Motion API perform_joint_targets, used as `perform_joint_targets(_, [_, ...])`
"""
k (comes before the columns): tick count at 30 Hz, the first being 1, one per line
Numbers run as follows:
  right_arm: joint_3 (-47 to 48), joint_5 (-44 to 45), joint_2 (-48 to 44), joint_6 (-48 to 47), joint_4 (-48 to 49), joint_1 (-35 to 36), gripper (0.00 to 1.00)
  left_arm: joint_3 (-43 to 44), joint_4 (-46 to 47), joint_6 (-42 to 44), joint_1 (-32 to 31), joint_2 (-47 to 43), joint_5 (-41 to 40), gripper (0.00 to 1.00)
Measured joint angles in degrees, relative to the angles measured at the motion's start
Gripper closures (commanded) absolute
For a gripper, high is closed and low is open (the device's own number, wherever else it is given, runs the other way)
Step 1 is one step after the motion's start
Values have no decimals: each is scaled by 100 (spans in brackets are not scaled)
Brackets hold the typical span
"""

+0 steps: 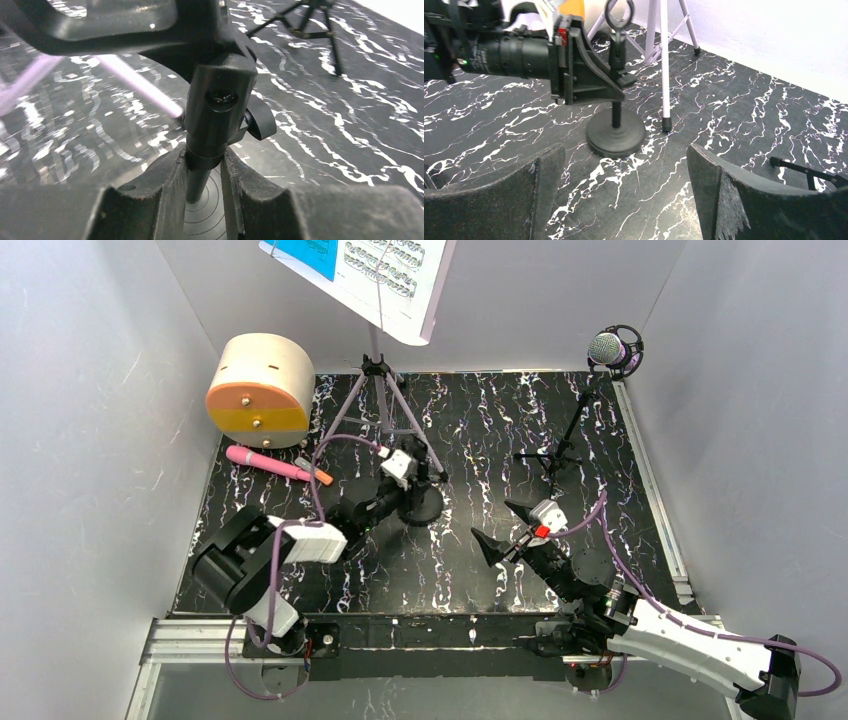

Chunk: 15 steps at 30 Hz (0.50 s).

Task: Pack up the instrument practice props
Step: Move the microphone stand to the center of the board.

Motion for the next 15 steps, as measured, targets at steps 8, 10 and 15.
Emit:
perform_joint_targets(8, [0, -31, -20, 13, -2, 0, 1, -590, -997, 229, 70, -1626, -1915, 100])
perform_joint_targets(10, [0, -63, -20, 15, 2, 0, 1, -686, -1283, 234, 114, -2068, -2476, 100])
perform_joint_targets(15, [0, -197, 11, 26, 7, 0, 1, -857, -2057, 79, 505, -3080, -3803, 100])
